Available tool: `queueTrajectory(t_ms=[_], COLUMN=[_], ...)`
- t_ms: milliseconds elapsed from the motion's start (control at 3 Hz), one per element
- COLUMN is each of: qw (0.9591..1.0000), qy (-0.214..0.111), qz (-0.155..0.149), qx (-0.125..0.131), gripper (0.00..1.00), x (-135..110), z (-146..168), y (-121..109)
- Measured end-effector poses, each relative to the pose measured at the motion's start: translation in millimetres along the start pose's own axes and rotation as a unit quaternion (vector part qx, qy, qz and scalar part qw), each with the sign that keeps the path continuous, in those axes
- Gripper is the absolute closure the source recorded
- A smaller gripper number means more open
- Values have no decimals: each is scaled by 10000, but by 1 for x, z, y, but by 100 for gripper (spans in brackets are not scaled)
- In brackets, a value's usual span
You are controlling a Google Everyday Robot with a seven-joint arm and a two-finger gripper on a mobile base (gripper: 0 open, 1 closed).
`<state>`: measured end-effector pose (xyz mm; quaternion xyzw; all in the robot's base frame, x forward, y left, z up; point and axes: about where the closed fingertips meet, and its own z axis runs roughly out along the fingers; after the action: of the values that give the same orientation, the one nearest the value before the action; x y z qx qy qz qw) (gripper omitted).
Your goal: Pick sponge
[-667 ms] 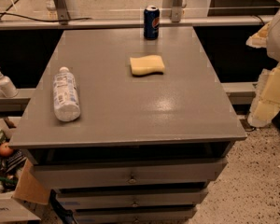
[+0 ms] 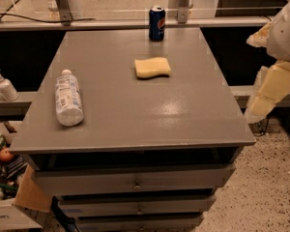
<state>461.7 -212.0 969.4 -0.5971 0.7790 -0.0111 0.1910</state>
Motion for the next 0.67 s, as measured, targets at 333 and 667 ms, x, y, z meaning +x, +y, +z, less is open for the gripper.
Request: queueTrajectory(t_ms=[333, 667], qw=[9984, 9941], qy=[-537, -1046], qz=[195, 261], qx=[-42, -95], gripper=[0, 0], x=[-10, -26], z=[24, 49], y=[-31, -62])
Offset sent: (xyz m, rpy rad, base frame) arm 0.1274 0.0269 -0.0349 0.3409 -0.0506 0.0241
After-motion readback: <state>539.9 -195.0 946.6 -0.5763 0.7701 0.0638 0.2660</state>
